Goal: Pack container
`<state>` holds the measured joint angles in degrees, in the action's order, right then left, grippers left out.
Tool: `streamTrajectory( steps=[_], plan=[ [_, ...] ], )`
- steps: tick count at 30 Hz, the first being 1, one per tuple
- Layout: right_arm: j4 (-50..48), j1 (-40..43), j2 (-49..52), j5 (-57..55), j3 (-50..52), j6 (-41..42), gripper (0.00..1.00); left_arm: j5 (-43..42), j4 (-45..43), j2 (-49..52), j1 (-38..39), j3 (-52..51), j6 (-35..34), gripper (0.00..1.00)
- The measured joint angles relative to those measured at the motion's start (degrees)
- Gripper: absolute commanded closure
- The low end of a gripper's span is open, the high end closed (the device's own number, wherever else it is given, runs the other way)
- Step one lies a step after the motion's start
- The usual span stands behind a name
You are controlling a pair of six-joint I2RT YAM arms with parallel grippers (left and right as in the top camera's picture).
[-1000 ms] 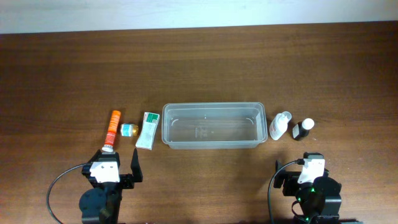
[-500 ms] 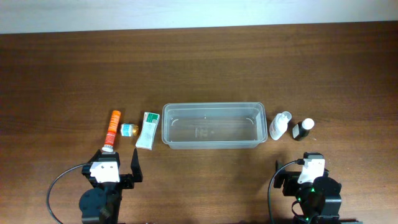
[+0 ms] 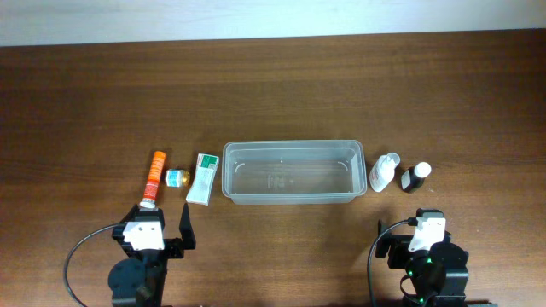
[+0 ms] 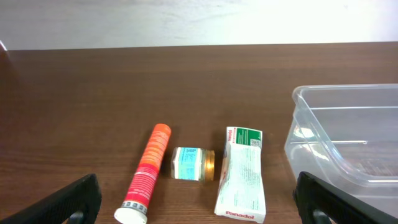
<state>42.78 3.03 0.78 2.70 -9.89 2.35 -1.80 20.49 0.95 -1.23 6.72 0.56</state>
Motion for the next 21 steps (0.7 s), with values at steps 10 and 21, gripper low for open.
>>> streamTrajectory(
  steps=[10, 21],
  plan=[
    [0.02, 0.00, 0.02, -0.02, 0.00, 0.02, 0.02, -2.27, -2.71, 0.44, 0.00, 2.56, -1.05, 0.00],
    [-0.11, 0.00, 0.09, 0.00, 0.04, 0.02, 0.02, 3.69, 14.08, 34.84, -0.87, 35.17, -1.75, 0.00]
  ],
)
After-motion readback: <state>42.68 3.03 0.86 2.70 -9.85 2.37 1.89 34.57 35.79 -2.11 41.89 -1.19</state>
